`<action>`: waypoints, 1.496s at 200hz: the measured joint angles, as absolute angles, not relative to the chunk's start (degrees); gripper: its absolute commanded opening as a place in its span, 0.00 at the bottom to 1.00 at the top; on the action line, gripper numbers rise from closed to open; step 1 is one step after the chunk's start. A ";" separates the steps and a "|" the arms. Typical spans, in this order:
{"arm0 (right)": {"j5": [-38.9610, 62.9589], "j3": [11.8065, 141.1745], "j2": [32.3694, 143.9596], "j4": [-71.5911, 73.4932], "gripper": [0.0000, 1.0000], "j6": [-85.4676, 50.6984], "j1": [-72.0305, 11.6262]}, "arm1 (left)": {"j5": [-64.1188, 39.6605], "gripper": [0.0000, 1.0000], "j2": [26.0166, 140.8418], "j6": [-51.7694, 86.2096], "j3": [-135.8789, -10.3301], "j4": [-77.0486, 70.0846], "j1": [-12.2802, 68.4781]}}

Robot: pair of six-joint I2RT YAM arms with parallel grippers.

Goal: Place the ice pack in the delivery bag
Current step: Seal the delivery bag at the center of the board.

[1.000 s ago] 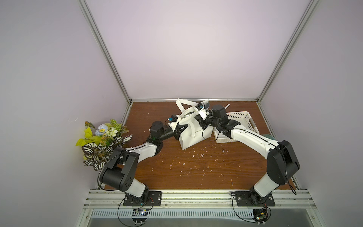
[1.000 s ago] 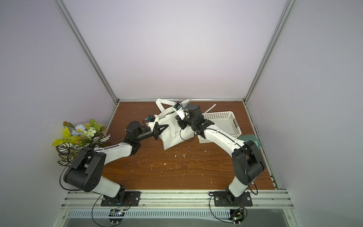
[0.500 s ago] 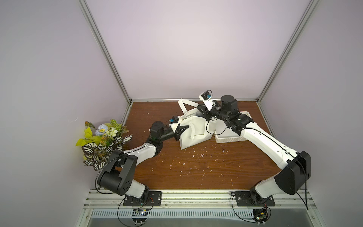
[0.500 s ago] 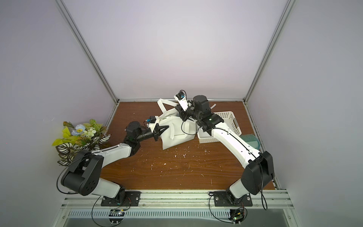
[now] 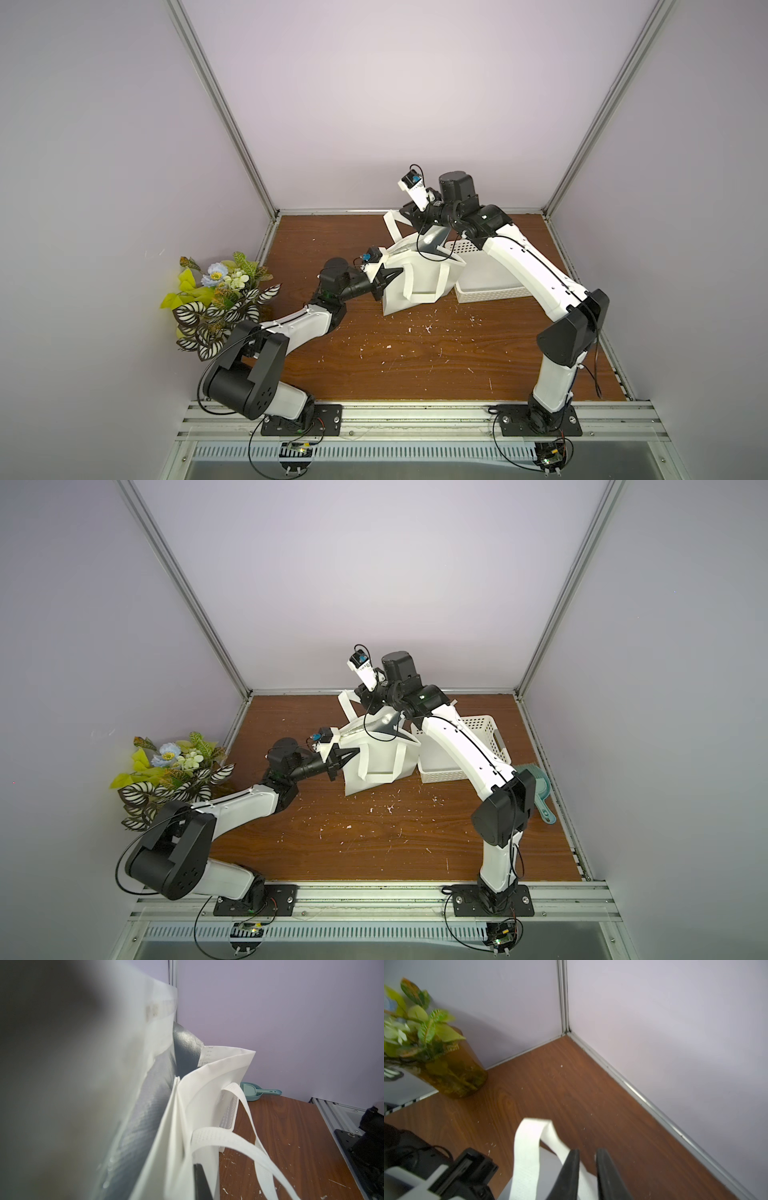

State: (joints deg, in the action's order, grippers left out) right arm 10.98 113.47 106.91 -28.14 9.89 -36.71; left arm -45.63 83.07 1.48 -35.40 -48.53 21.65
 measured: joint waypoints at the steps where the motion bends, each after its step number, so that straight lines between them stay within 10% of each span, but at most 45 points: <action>1: 11.03 113.43 106.96 -28.29 0.16 9.91 -36.71 | -45.60 0.00 83.07 1.45 -35.40 -48.53 21.65; 299: 12.19 90.19 95.90 -21.87 0.19 6.61 -42.02 | -43.62 0.01 82.94 1.19 -35.40 -47.66 21.87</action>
State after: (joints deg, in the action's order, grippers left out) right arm 12.19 90.19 95.90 -21.87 6.61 -42.02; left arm -43.62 82.94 1.19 -35.40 -47.66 21.87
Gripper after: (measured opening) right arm 0.188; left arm 0.051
